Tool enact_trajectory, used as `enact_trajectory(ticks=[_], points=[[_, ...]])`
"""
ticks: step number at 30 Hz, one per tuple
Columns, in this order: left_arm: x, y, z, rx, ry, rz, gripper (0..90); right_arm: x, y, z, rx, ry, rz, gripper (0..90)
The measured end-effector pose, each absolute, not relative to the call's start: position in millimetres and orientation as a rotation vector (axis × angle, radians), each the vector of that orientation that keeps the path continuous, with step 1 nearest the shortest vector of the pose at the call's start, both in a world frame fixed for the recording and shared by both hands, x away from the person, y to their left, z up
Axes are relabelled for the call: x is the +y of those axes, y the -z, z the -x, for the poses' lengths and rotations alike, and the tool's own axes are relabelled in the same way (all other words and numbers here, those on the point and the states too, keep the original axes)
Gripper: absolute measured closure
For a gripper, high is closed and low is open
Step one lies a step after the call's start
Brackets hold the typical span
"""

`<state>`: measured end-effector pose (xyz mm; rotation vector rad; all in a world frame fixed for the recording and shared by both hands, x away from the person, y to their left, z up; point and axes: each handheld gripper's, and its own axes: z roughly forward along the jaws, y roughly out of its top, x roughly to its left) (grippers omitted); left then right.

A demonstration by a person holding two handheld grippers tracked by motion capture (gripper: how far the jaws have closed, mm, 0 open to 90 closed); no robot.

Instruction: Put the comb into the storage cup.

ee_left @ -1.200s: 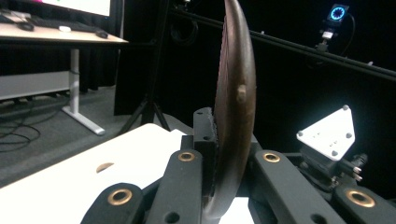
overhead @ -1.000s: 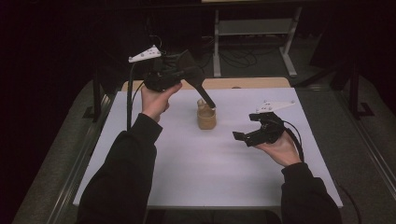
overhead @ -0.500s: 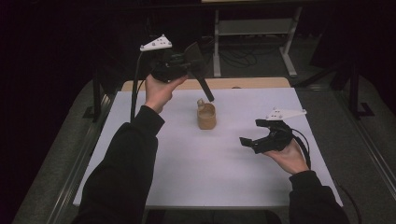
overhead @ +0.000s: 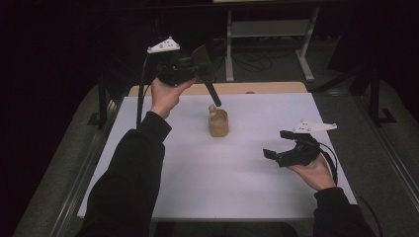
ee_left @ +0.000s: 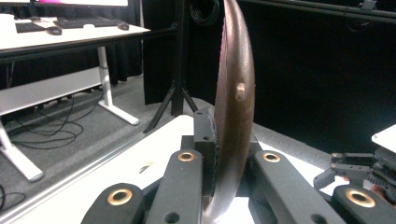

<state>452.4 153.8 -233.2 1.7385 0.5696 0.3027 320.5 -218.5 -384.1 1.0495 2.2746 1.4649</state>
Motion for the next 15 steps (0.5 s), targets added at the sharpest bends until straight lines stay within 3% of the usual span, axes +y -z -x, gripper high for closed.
enact_trajectory(ticks=[15], points=[[157.7, 241.3, -456.2, 0.589, -0.267, -1.752, 85.6, -230.1, 392.8, -313.8, 2.272, -1.453, -1.064, 0.0]])
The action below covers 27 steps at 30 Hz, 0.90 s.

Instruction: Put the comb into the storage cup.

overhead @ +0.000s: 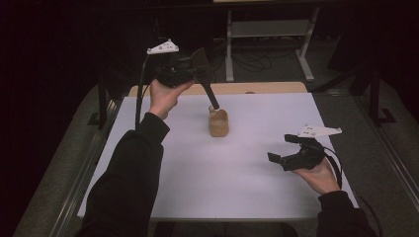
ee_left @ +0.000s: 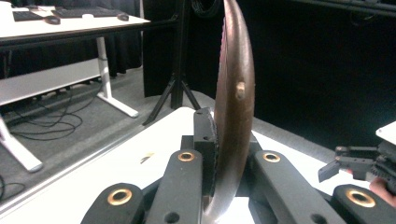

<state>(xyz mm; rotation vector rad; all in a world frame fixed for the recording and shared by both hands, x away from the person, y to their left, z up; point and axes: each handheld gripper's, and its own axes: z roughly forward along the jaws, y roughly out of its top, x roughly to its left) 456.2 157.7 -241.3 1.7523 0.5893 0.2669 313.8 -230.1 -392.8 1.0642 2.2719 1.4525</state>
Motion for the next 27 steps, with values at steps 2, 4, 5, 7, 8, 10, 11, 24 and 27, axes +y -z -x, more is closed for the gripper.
enact_trajectory(ticks=[2, 4, 5, 7, 8, 10, 11, 24, 27], points=[[156.6, 244.1, -456.4, 0.591, -0.271, -1.763, 85.6, -231.1, 394.2, -313.3, 2.272, -1.447, -1.069, 0.0], [156.4, 247.0, -457.6, 0.596, -0.268, -1.772, 85.5, -232.6, 396.0, -313.3, 2.27, -1.444, -1.074, 0.0], [156.5, 248.3, -458.1, 0.598, -0.268, -1.772, 85.6, -233.3, 396.6, -313.1, 2.269, -1.442, -1.079, 0.0], [156.9, 250.3, -458.9, 0.604, -0.268, -1.774, 85.6, -234.6, 397.5, -312.9, 2.263, -1.443, -1.085, 0.0], [157.3, 251.2, -459.3, 0.607, -0.266, -1.774, 85.6, -235.2, 397.7, -312.9, 2.263, -1.442, -1.085, 0.0], [157.8, 252.5, -460.0, 0.611, -0.267, -1.777, 85.5, -236.0, 398.2, -312.9, 2.26, -1.444, -1.088, 0.0], [158.2, 253.0, -460.3, 0.612, -0.267, -1.778, 85.6, -236.2, 398.4, -313.0, 2.259, -1.443, -1.087, 0.0], [153.4, 263.2, -461.6, 0.616, -0.251, -1.773, 85.5, -235.9, 399.5, -312.9, 2.261, -1.437, -1.087, 0.0], [151.4, 266.8, -462.5, 0.619, -0.255, -1.78, 85.6, -236.4, 399.7, -313.1, 2.26, -1.438, -1.089, 0.0]])
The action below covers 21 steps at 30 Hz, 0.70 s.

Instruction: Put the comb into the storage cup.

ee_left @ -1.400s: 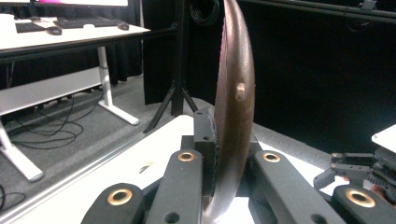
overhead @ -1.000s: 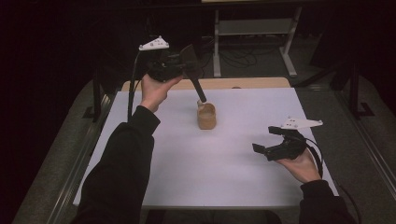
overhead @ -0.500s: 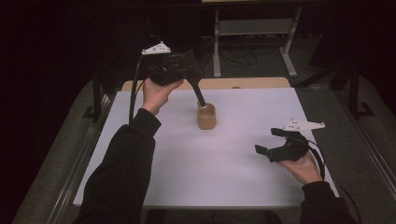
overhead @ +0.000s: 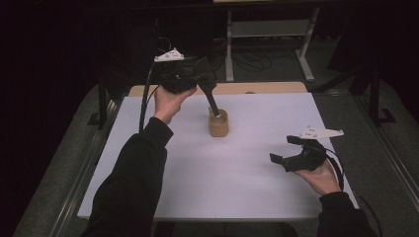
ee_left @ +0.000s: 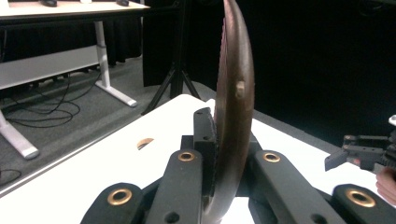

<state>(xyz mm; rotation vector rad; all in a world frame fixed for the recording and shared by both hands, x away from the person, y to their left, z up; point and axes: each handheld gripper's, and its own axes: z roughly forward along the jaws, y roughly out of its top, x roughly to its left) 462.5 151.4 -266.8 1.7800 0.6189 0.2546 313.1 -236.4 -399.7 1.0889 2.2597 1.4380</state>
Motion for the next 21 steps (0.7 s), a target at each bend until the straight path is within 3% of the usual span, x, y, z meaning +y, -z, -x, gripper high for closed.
enact_trajectory(ticks=[21], points=[[140.1, 288.5, -468.4, 0.625, -0.255, -1.798, 85.5, -236.9, 400.9, -313.3, 2.255, -1.433, -1.096, 0.0]])
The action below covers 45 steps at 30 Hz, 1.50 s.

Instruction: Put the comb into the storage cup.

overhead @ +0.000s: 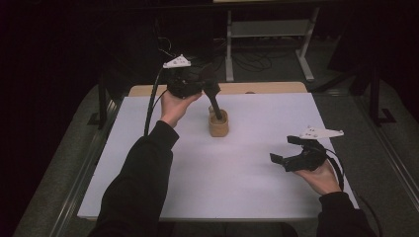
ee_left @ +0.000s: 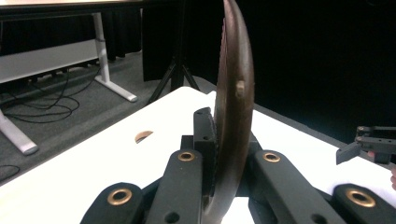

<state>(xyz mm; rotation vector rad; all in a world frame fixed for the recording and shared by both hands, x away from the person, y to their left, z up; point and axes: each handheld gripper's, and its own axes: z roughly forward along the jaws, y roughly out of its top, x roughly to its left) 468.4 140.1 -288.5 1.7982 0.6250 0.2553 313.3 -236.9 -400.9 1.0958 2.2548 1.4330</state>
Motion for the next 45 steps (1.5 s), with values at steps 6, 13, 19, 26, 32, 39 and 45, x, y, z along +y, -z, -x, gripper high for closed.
enact_trajectory(ticks=[6, 13, 19, 26, 32, 39, 45], points=[[140.0, 294.7, -471.8, 0.634, -0.255, -1.811, 85.5, -236.1, 401.4, -313.3, 2.263, -1.43, -1.092, 0.0], [140.7, 302.9, -474.9, 0.652, -0.244, -1.809, 85.5, -236.0, 401.5, -312.8, 2.264, -1.43, -1.091, 0.0], [140.6, 310.0, -476.9, 0.669, -0.235, -1.813, 85.5, -235.0, 401.8, -312.5, 2.269, -1.426, -1.09, 0.0], [142.7, 314.2, -477.2, 0.681, -0.226, -1.802, 85.5, -233.7, 402.6, -312.9, 2.276, -1.423, -1.087, 0.0], [145.2, 327.2, -478.0, 0.703, -0.211, -1.791, 85.5, -232.5, 403.3, -313.1, 2.283, -1.418, -1.085, 0.0], [148.0, 338.2, -481.2, 0.733, -0.189, -1.777, 85.5, -231.6, 405.6, -313.5, 2.294, -1.402, -1.085, 0.0], [149.0, 345.4, -483.4, 0.753, -0.169, -1.759, 85.5, -230.4, 406.7, -313.4, 2.304, -1.395, -1.083, 0.0]])
